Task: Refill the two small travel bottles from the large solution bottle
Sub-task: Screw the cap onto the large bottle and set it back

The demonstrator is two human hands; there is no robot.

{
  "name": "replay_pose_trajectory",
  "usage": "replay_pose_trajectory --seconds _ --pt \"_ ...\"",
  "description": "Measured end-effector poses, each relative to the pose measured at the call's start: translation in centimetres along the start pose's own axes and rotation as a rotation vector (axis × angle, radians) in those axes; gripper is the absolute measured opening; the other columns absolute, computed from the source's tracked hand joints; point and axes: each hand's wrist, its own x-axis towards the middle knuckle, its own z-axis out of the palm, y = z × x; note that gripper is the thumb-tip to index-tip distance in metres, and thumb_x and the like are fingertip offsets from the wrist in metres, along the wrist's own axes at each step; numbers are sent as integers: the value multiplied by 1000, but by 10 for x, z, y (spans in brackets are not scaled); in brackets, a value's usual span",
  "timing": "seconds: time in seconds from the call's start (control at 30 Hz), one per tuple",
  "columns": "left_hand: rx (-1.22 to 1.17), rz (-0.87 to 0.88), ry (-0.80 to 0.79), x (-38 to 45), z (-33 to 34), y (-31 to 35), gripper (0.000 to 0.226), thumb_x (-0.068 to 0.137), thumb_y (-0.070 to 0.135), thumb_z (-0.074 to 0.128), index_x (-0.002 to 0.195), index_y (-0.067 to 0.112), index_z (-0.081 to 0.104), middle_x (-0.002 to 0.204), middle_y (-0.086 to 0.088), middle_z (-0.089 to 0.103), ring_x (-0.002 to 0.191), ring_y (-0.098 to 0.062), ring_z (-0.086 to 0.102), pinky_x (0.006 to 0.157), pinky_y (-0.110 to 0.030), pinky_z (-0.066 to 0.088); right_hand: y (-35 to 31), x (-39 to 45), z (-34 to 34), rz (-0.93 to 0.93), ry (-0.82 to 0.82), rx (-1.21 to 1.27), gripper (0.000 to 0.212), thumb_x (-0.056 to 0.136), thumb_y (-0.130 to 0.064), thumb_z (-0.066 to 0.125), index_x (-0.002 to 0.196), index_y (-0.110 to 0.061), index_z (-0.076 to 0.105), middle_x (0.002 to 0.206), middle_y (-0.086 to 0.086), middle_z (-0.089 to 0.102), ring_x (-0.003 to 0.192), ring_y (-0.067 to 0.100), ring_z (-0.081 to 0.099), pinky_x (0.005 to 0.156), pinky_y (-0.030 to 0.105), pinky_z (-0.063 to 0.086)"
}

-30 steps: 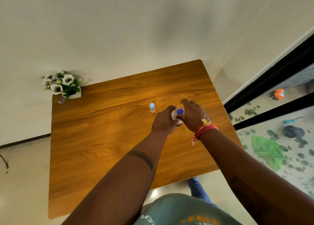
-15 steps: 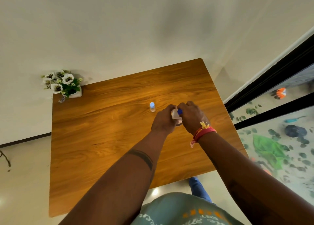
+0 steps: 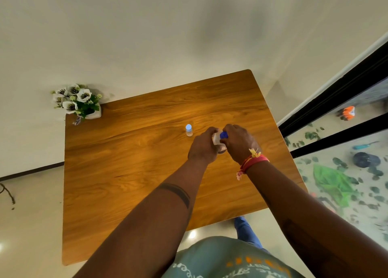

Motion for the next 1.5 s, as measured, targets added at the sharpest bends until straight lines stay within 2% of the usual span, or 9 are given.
replay_pose_trajectory --seconds 0.13,0.23,0.33,0.47,0.57,0.73,0.83,1.1,1.5 --pt "-9 -5 3 -1 0 0 57 82 22 78 133 29 54 125 2 69 104 -23 68 84 -39 57 1 1 -6 50 -28 30 43 90 -39 69 118 -10 54 105 10 61 87 25 60 68 36 50" --pt "-32 -7 9 -1 0 0 57 79 24 82 129 28 56 124 2 70 106 -22 68 85 -38 55 6 -4 -8 -41 -28 31 50 89 -26 71 134 -18 50 117 13 58 97 31 63 73 40 56" --pt "-32 -11 0 0 0 1 58 79 25 83 131 28 57 125 3 70 113 -21 66 89 -39 54 7 -4 -5 -113 -9 -34 43 89 -12 69 130 -19 58 113 12 57 93 30 62 69 37 55" --pt "-27 -23 -9 0 0 1 61 82 23 79 137 26 53 130 1 68 115 -23 65 91 -40 55 2 0 -4 -15 -5 44 27 92 -21 65 117 -14 58 108 10 61 88 27 61 68 38 52" --pt "-30 -25 -7 -1 -1 2 61 81 23 79 137 26 54 130 0 67 113 -23 65 90 -42 56 0 6 -7 40 -26 60 27 92 -30 65 110 -13 57 105 8 60 86 24 59 70 39 53" --pt "-5 0 3 -2 -1 3 51 81 21 78 126 28 56 122 0 70 104 -25 68 82 -40 55 1 -1 -7 -116 -28 -13 43 89 -17 70 130 -18 59 118 10 53 105 26 56 78 39 56" --pt "11 -6 0 -2 -1 2 46 83 19 75 123 30 55 121 0 70 103 -25 67 82 -44 57 -1 -5 -4 -125 -30 -14 48 86 -9 71 132 -18 61 115 10 52 97 27 58 73 37 55" --pt "-8 -2 4 0 -1 2 53 83 18 76 131 26 55 125 1 69 99 -23 69 81 -38 56 -8 5 -6 19 -34 12 30 93 -26 66 119 -13 59 111 10 60 91 28 63 74 42 55" --pt "20 2 4 1 0 0 51 82 13 76 127 27 55 123 0 70 108 -25 68 86 -42 56 -12 -6 -11 -129 -41 -123 53 89 -9 67 139 -19 56 117 12 55 102 29 59 75 37 55"
